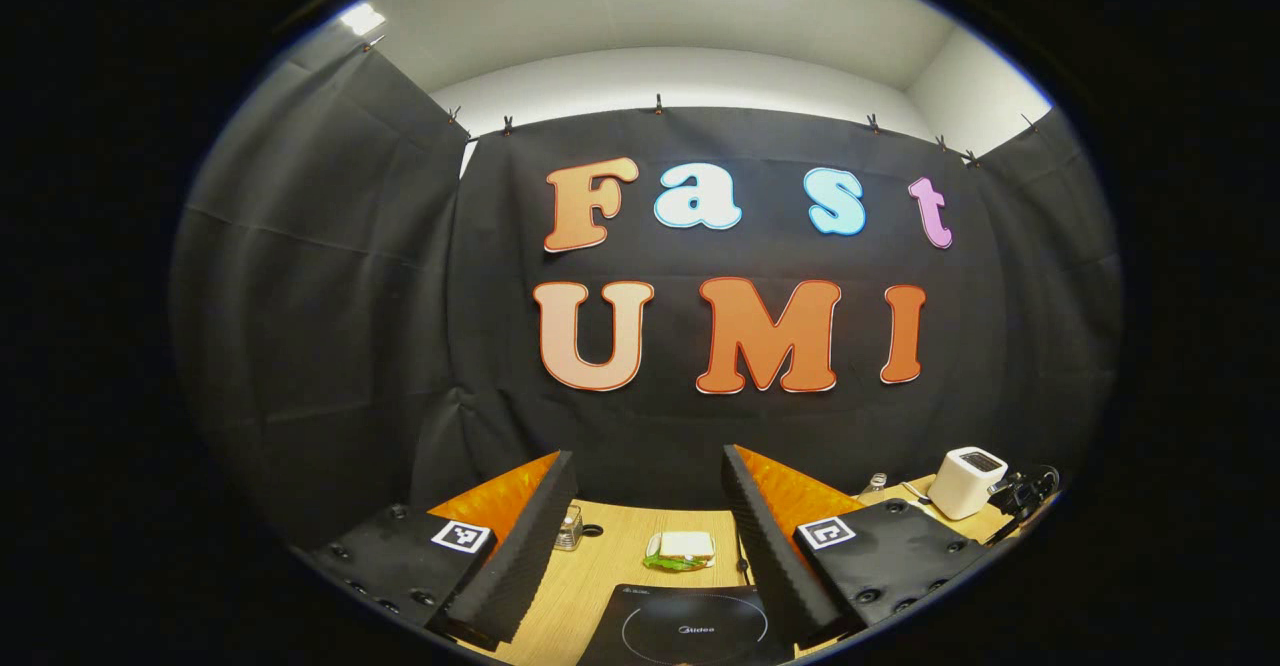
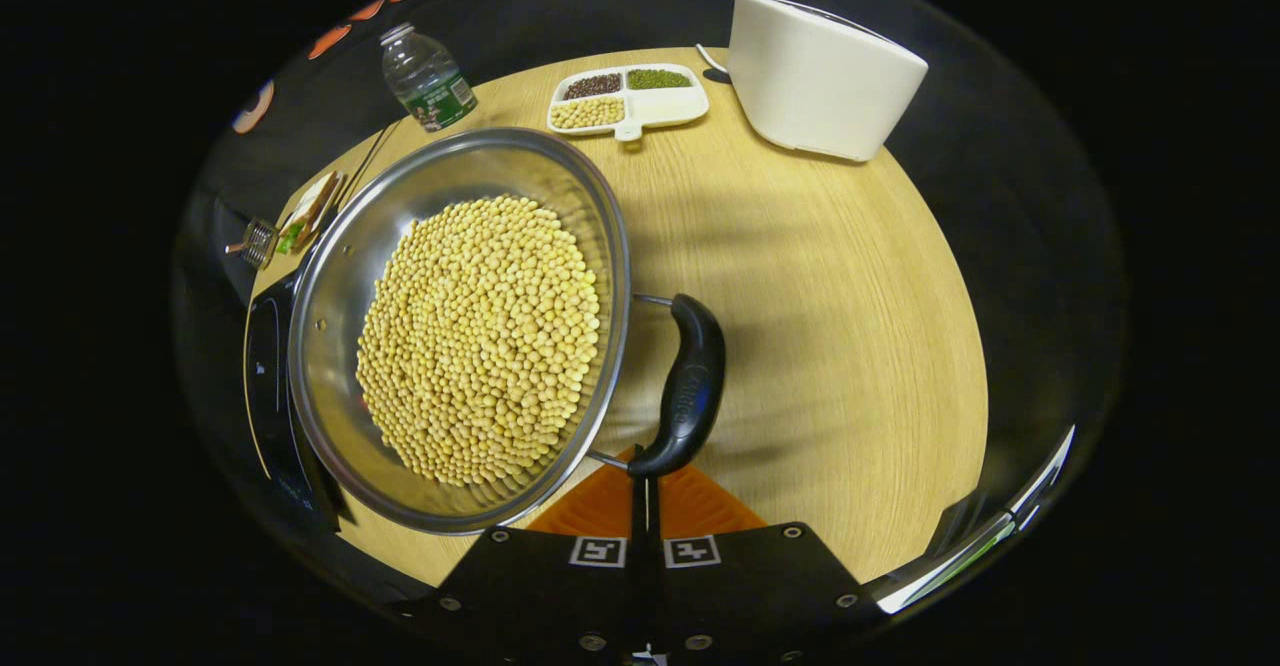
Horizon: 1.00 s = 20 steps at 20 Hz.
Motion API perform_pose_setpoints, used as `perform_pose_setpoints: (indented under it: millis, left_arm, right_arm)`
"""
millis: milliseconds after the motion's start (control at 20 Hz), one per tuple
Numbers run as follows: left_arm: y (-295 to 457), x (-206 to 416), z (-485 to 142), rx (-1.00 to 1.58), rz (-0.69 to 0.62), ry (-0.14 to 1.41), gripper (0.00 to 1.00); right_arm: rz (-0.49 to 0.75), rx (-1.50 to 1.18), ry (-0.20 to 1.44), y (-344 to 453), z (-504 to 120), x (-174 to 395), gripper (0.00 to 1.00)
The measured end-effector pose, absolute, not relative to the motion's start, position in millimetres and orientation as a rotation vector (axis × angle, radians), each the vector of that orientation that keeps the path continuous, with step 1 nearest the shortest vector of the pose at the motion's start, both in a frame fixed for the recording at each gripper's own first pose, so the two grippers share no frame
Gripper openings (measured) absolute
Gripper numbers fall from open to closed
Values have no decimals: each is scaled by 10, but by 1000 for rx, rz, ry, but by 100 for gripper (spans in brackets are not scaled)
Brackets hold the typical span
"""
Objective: First push the handle of the pot to place it horizontally, then grasp the pot with both hands and set it on the induction cooktop.
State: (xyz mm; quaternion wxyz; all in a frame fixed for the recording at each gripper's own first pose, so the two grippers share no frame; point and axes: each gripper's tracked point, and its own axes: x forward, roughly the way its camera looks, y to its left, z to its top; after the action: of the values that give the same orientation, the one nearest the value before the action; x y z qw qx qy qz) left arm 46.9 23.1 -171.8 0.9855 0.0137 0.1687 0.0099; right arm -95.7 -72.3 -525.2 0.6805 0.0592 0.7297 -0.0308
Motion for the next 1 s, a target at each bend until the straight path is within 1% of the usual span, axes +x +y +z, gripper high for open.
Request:
perform_pose_setpoints:
  millis: [350, 1000]
  left_arm:
    - [261, 437, -1659, 33, 30, 323, 99]
    - [230, 382, -1638, 44, 33, 333, 99]
  right_arm:
    - [-108, 95, 1586, -949, -5275, -687, 0]
    - [-137, 95, 1543, -1135, -5302, -369, 0]
